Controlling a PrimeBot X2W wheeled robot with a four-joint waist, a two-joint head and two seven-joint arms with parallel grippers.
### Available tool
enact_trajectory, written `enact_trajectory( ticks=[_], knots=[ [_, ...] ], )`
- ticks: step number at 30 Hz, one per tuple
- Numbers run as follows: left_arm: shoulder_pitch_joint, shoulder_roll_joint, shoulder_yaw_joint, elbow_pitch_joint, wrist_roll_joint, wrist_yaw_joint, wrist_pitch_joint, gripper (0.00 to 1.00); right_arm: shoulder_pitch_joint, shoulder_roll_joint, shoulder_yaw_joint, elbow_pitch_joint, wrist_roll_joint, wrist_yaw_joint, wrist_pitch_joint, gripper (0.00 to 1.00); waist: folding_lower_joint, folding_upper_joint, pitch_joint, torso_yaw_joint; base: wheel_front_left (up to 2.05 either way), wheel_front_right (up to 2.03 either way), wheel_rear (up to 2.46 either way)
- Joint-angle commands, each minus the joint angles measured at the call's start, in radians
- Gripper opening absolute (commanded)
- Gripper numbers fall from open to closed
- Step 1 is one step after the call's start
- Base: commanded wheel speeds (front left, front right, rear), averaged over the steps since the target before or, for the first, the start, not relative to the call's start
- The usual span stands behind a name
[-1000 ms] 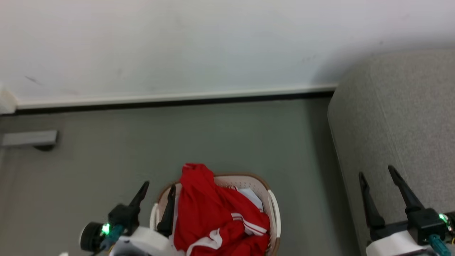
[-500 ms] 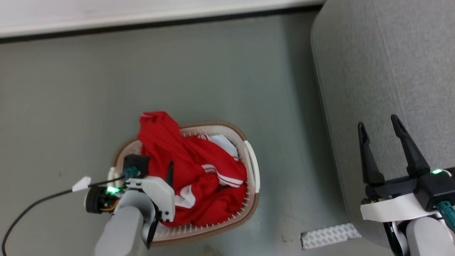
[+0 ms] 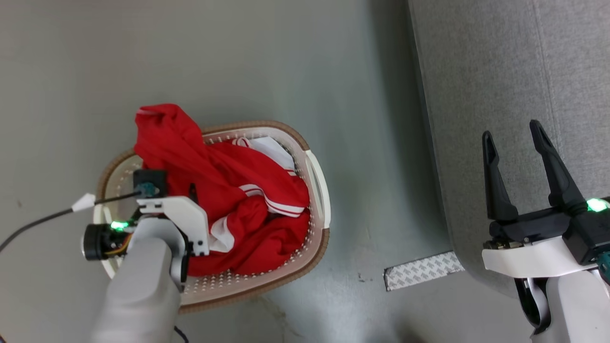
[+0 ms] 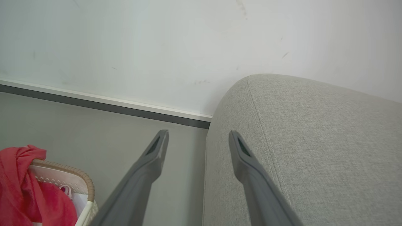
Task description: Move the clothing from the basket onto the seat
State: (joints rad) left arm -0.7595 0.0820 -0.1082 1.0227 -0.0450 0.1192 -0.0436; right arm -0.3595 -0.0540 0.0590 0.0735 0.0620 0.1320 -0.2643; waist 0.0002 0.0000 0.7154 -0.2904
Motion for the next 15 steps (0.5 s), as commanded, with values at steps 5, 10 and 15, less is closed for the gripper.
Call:
enact_trajectory(
  ticks=[5, 10, 15],
  knots=[
    [-0.064, 0.027, 0.004, 0.039, -0.013, 0.020, -0.019, 1.00, -0.022, 0.005, 0.017, -0.018, 0.026, -0.002, 0.000, 1.00, -0.0002, 0.0000, 0.048, -0.010, 0.00, 0.00, 0.00],
    [-0.112, 0.042, -0.003, 0.068, -0.007, 0.039, -0.014, 1.00, -0.032, 0.005, 0.027, -0.028, 0.034, -0.002, 0.000, 1.00, -0.0002, 0.0000, 0.087, -0.014, 0.00, 0.00, 0.00],
    [-0.147, 0.057, -0.006, 0.091, -0.013, 0.038, -0.019, 1.00, -0.040, 0.005, 0.037, -0.034, 0.039, -0.002, 0.000, 1.00, -0.0002, 0.0000, 0.119, -0.021, 0.00, 0.00, 0.00]
  ],
)
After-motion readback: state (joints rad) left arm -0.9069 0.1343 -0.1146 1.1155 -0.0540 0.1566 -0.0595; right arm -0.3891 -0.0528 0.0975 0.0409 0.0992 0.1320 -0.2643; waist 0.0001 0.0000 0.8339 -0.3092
